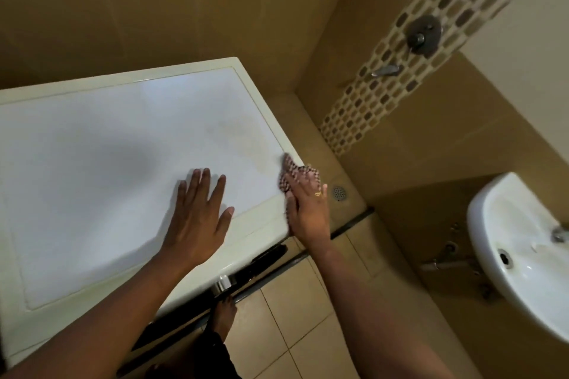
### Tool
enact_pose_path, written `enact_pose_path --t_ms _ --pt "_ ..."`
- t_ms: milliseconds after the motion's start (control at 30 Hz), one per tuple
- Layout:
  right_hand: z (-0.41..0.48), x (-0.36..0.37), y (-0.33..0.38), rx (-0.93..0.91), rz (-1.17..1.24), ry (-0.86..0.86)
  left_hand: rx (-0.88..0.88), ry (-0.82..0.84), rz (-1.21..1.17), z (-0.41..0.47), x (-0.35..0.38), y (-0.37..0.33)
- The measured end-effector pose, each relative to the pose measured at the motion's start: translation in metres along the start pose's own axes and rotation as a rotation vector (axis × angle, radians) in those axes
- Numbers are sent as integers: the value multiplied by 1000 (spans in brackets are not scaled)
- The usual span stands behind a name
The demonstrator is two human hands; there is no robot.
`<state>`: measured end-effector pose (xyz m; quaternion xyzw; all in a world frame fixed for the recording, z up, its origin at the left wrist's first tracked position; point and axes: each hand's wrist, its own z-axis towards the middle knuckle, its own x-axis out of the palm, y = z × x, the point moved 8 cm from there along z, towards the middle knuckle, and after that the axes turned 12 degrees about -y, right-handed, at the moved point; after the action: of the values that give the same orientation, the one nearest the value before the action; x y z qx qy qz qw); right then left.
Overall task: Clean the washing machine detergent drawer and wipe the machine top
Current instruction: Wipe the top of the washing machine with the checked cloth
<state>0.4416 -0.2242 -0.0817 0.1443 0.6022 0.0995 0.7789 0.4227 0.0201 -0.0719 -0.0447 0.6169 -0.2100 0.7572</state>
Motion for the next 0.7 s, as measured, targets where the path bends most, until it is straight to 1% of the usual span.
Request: enact_pose_path --t_ms 33,67,100,133,200,233,267,300,367,433,500,533,567,633,667,700 --pt "11 4 -4 59 -19 -11 7 10 22 9 2 -2" --pt "16 10 1 70 -27 -8 -8 23 38 19 5 -1" --pt "14 17 14 33 -14 24 -33 31 49 29 8 2" --pt "3 21 32 -64 21 71 -59 36 58 38 10 7" --pt "-22 20 60 -347 70 169 -105 55 75 54 13 20" --pt "-26 18 58 -439 73 201 -115 69 84 58 13 26" --pt "-17 18 51 -471 66 203 -128 79 95 62 13 33" --pt "-1 19 40 -436 45 173 -139 84 106 65 13 39" --pt "41 25 28 -270 -1 86 -180 85 128 70 9 54" --pt "80 41 38 -155 -6 45 -217 89 164 76 4 66" --pt "103 60 68 -122 40 35 -241 88 181 85 0 74" --pt "106 68 87 -149 71 48 -247 84 189 91 -2 76" --pt "104 74 103 -217 98 81 -250 74 196 97 -4 79" --pt "91 77 124 -446 99 161 -253 68 200 113 -6 87" --pt "88 75 123 -547 89 184 -255 74 199 120 -7 91" --pt "92 72 113 -602 82 190 -253 91 197 126 -5 95"
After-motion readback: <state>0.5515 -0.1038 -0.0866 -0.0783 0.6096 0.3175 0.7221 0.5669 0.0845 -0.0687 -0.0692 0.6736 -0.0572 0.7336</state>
